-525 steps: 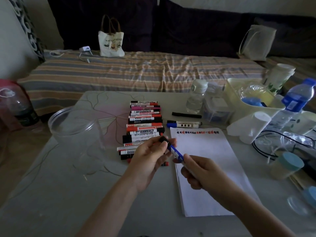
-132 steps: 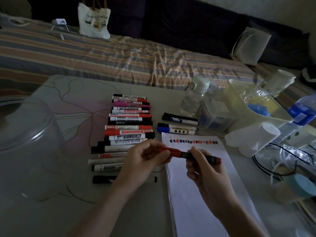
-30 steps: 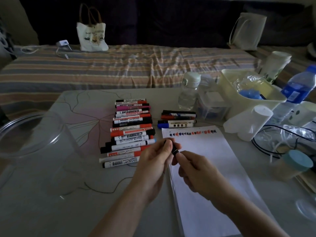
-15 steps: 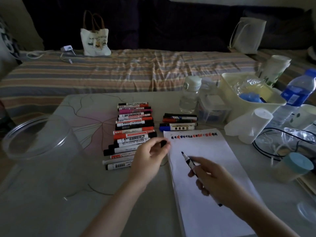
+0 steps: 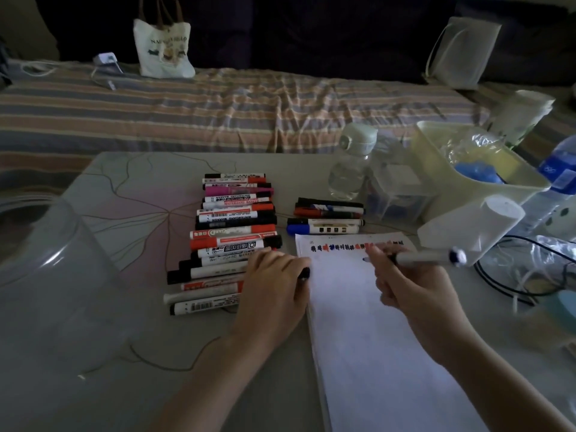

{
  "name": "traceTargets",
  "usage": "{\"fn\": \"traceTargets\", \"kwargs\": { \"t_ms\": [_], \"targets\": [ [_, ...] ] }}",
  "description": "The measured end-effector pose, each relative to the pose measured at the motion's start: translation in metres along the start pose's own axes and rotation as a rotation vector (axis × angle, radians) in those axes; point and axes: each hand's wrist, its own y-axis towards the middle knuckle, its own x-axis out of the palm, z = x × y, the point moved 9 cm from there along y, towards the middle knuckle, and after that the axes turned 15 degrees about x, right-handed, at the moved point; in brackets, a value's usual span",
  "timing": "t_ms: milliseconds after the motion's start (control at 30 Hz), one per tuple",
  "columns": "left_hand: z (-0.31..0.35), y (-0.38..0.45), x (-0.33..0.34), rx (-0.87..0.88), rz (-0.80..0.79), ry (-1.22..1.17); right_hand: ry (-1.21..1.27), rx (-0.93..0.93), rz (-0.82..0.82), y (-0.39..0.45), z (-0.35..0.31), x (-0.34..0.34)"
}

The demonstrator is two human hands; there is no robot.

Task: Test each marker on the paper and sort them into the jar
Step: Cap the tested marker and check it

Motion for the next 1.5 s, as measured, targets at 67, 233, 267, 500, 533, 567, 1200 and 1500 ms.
{"fn": "traceTargets", "kwargs": {
  "t_ms": [67,233,267,500,533,567,1200,1500],
  "targets": [
    [0.002,-0.005,0.004,0.053,-0.002,-0.003,-0.042,-0.025,0.052,0.011,0.001,0.003],
    [0.002,-0.006,0.008,0.066,-0.05,-0.009,-0.159,-0.083,0.099,0.045,-0.005,0.018],
    [0.002,-0.006,0.009,0.063,-0.059,-0.013,-0.19,-0.086,0.108,0.053,-0.006,0.022],
    [-0.002,-0.005,0.012,0.029,-0.102,-0.03,-0.377,-0.13,0.266,0.073,0.015,0.032],
    [-0.002,-0.004,0.012,0.026,-0.104,-0.033,-0.365,-0.147,0.274,0.07,0.016,0.031],
    [-0.001,-0.004,0.012,0.024,-0.108,-0.035,-0.352,-0.153,0.281,0.068,0.017,0.029],
    [-0.002,-0.004,0.014,0.003,-0.143,-0.037,-0.423,-0.188,0.306,0.069,0.016,0.03],
    [-0.002,-0.003,0.013,0.006,-0.133,-0.042,-0.442,-0.199,0.305,0.071,0.018,0.032]
  ]
}}
